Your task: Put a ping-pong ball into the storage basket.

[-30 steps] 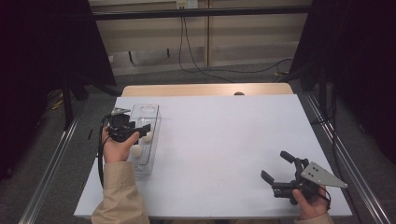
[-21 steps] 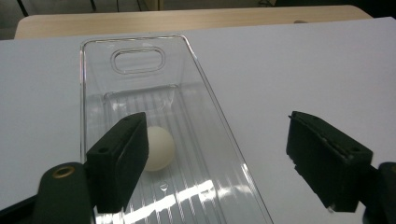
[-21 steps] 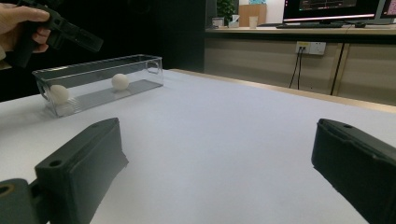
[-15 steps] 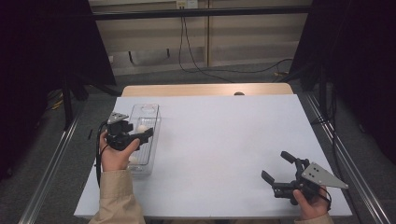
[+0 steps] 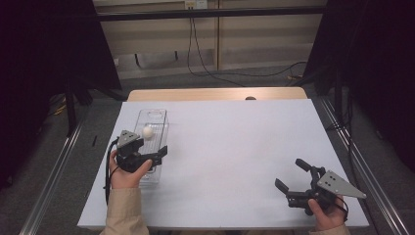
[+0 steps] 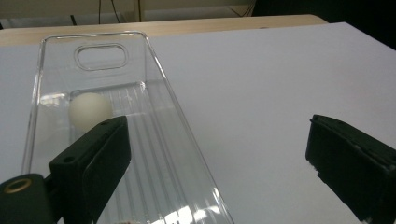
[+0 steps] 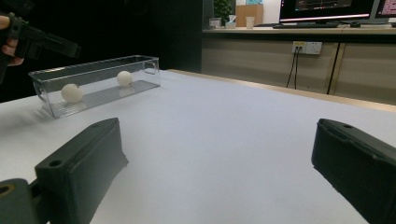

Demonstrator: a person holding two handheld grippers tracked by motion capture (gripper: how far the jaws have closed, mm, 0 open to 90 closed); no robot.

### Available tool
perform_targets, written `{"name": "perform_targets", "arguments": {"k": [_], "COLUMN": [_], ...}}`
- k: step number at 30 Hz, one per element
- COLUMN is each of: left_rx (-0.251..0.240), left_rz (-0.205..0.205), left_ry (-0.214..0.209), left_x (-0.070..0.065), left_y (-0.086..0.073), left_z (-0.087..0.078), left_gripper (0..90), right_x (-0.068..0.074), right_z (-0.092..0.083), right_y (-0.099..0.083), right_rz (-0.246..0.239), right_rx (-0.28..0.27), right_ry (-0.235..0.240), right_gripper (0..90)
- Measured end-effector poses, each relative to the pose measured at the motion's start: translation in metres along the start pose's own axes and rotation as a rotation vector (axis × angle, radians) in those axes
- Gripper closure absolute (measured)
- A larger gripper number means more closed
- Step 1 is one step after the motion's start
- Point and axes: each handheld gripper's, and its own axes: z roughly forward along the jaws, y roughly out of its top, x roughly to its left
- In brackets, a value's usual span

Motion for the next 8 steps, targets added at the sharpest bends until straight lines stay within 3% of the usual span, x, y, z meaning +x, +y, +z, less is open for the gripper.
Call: {"name": "perform_targets", "arguments": {"k": [4,8], "left_rx": [-0.040,-0.066], "left_rz": [0.022,0.017], "left_ry": [-0.017,-0.039], "left_x": [-0.004,-0.004], "left_y": [-0.012,-0.022], "left_z": [-0.005,-0.007], "left_gripper": [5.0,3.9], "right_x": [0.001,0.001], "right_z": [0.000,0.001], "right_y": [0.000,0.000], "right_rz": [-0.004,-0.004], "right_rx": [0.001,0.006], "right_ry": [0.003,0.001], "right_gripper": [1.7,1.7]}}
